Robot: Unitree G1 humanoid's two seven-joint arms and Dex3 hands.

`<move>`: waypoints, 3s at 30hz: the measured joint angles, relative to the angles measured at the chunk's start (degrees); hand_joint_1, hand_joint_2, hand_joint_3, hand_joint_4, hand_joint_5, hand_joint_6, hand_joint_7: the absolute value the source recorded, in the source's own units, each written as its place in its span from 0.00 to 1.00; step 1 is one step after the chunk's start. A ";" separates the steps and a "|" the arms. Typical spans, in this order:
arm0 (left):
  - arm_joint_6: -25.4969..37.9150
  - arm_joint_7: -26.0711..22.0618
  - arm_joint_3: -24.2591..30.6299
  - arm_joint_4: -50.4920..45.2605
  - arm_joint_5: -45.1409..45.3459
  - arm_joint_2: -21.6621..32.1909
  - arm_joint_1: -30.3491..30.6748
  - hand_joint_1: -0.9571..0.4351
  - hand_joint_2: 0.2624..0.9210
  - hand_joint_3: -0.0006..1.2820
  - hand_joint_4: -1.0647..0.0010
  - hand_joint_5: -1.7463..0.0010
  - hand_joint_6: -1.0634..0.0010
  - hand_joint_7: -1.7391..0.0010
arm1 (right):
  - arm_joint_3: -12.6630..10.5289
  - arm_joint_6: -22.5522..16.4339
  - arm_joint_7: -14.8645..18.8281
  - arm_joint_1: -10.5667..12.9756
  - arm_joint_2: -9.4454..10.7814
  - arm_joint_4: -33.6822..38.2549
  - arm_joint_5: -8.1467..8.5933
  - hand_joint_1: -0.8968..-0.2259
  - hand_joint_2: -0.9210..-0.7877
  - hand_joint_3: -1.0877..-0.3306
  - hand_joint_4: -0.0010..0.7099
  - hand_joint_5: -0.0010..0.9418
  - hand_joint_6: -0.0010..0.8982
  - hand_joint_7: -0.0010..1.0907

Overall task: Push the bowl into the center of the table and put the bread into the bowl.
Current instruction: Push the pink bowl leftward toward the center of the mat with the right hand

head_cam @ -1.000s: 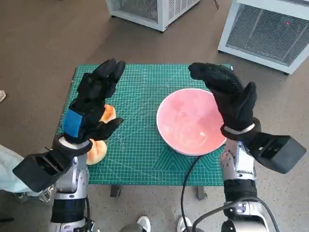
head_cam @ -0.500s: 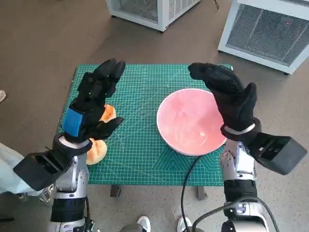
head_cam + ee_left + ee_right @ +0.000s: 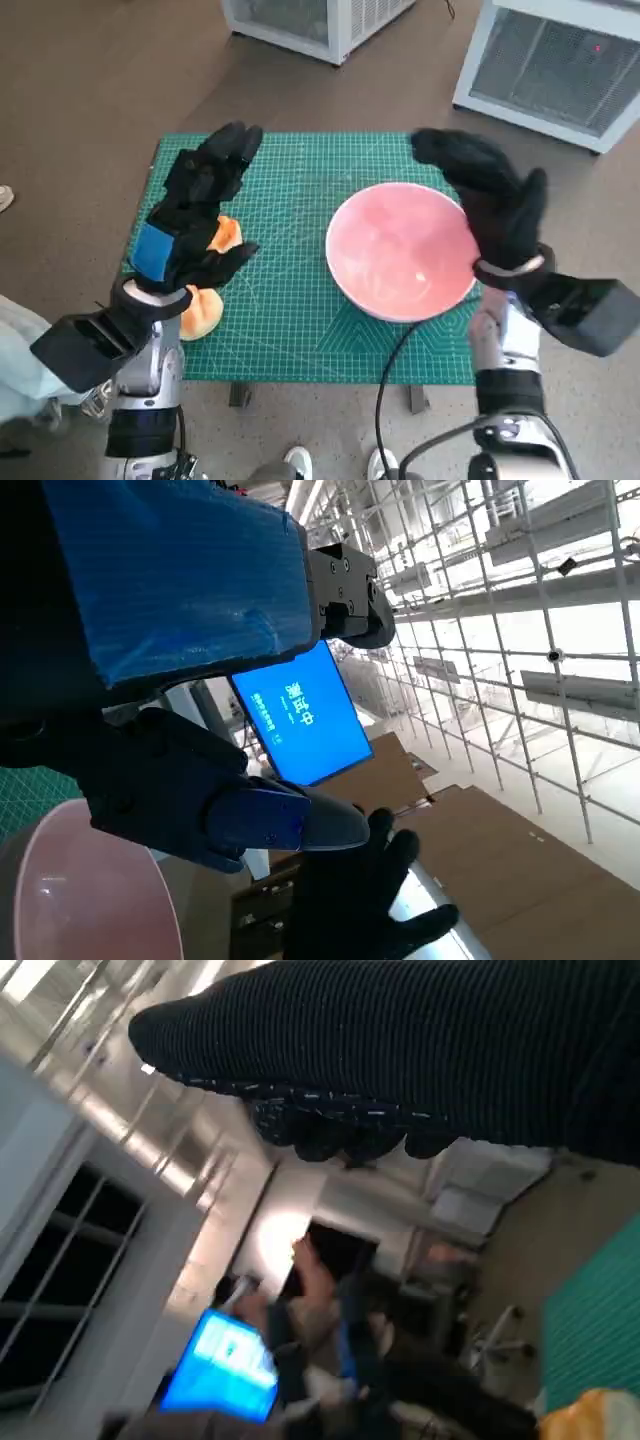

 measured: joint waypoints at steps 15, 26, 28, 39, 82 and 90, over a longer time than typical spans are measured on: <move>-0.12 -0.19 0.00 0.00 -0.01 0.00 0.01 0.26 1.00 0.20 0.78 1.00 0.90 0.74 | -4.79 -5.61 -9.55 -3.46 -4.85 17.98 -5.23 0.42 0.00 0.32 0.23 0.00 0.00 0.48; -0.12 -0.18 0.01 0.00 -0.02 -0.01 0.04 0.26 1.00 0.20 0.78 1.00 0.90 0.74 | -4.98 -0.55 -18.49 -3.66 -6.16 25.17 -9.30 0.42 0.00 0.25 0.17 0.00 0.00 0.46; -0.12 -0.18 0.01 0.00 -0.02 0.00 0.05 0.26 1.00 0.20 0.78 1.00 0.90 0.74 | -4.97 0.58 -19.56 -3.63 -6.19 26.01 -9.94 0.42 0.00 0.26 0.16 0.00 0.00 0.46; 0.01 -0.23 0.36 -0.12 -0.58 0.01 0.42 0.26 1.00 0.20 0.78 1.00 0.89 0.74 | -5.71 7.33 -23.29 -3.37 -5.25 28.87 -11.08 0.48 0.00 0.27 0.16 0.00 0.00 0.48; 6.59 3.32 2.55 -13.22 -0.75 2.13 8.66 0.26 1.00 0.20 0.79 1.00 0.95 0.66 | -14.23 21.69 -23.72 -9.18 7.73 31.05 -7.79 0.49 0.00 0.29 0.22 0.01 0.06 0.48; 8.23 5.27 3.01 -15.69 -0.08 2.35 10.55 0.25 1.00 0.19 0.78 1.00 0.96 0.64 | -14.21 22.37 -24.36 -10.90 9.75 31.32 -7.90 0.44 0.00 0.36 0.24 0.01 0.11 0.43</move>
